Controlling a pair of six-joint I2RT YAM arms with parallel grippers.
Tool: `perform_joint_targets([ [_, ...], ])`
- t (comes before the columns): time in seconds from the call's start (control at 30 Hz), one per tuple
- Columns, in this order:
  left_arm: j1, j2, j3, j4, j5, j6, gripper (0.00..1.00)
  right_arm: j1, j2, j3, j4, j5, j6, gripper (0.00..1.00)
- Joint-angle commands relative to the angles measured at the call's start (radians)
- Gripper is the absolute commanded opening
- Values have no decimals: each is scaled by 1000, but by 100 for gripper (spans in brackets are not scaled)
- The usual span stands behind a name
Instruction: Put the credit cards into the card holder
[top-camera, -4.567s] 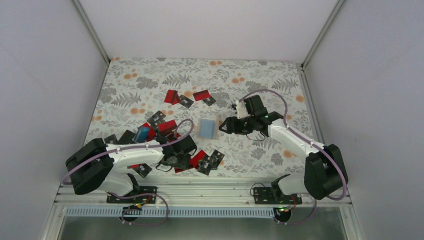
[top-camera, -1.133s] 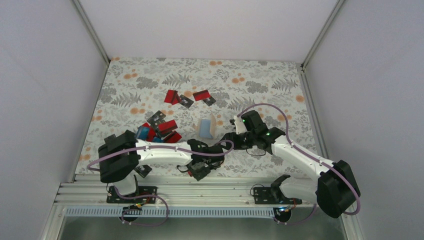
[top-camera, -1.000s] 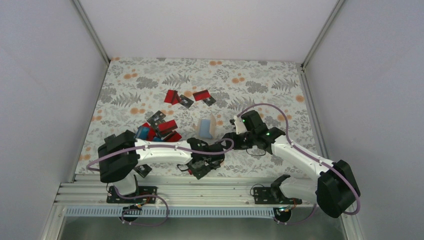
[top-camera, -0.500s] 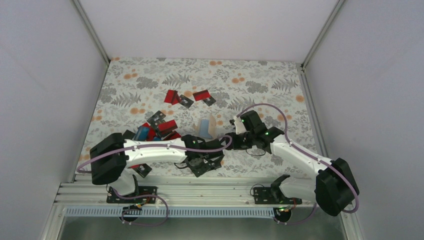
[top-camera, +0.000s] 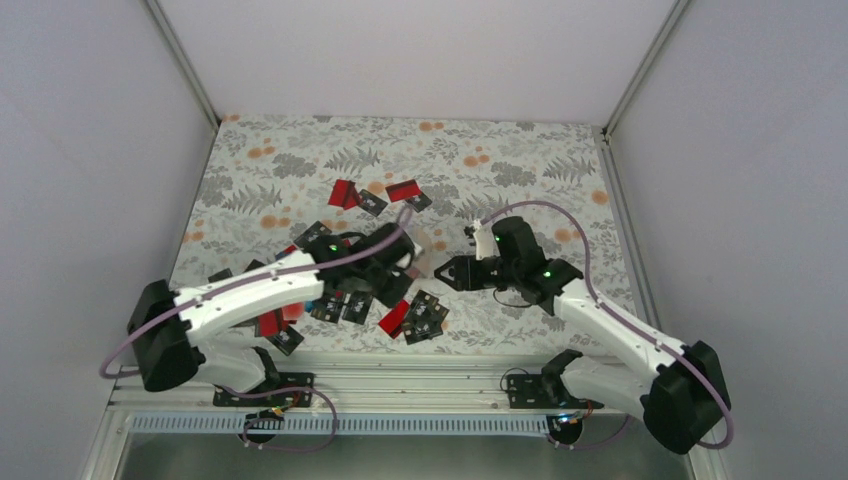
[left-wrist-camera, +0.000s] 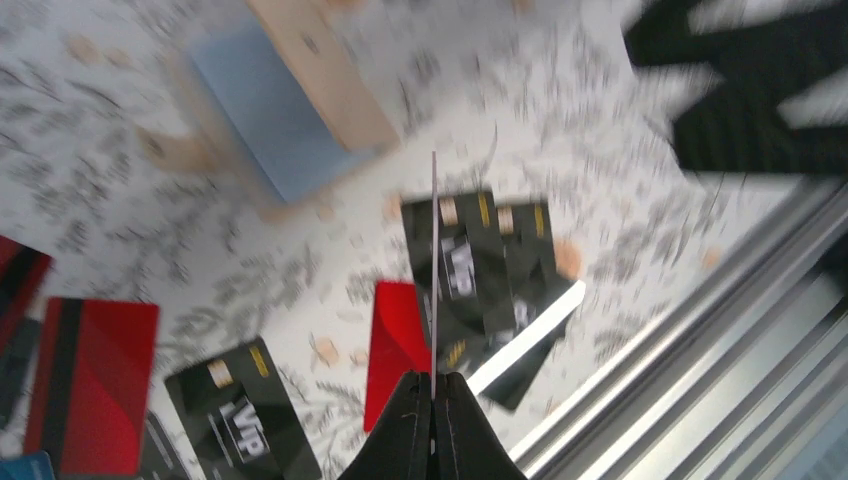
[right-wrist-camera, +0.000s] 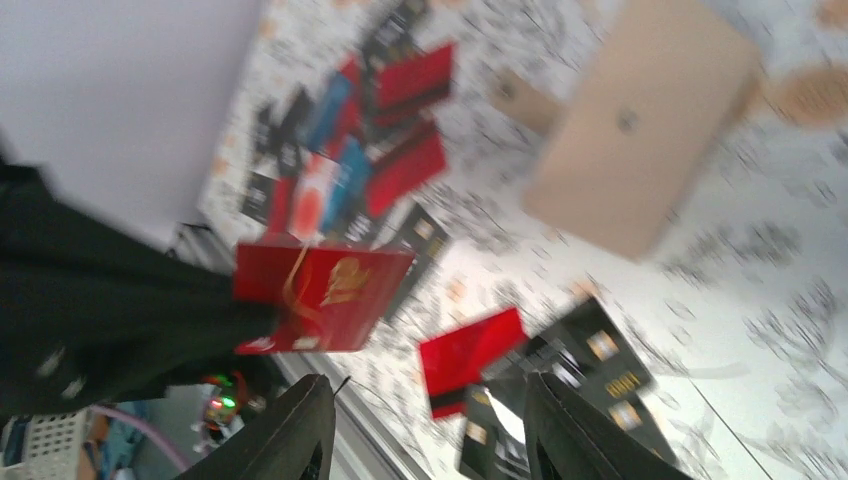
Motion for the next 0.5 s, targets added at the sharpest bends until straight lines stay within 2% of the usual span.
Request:
perform_joint_targets([
  [0.0,87,-90,9,160,108,-52,2,8,-89,-22,225,-87,22,52],
  [0.23,176,-188,-15,390,262,-107,2,6,-112,89,296,-162,-12,52],
  [0.47,209,-232,-8,502,406,-139,2,0,-112,142,350,-185,25,53],
])
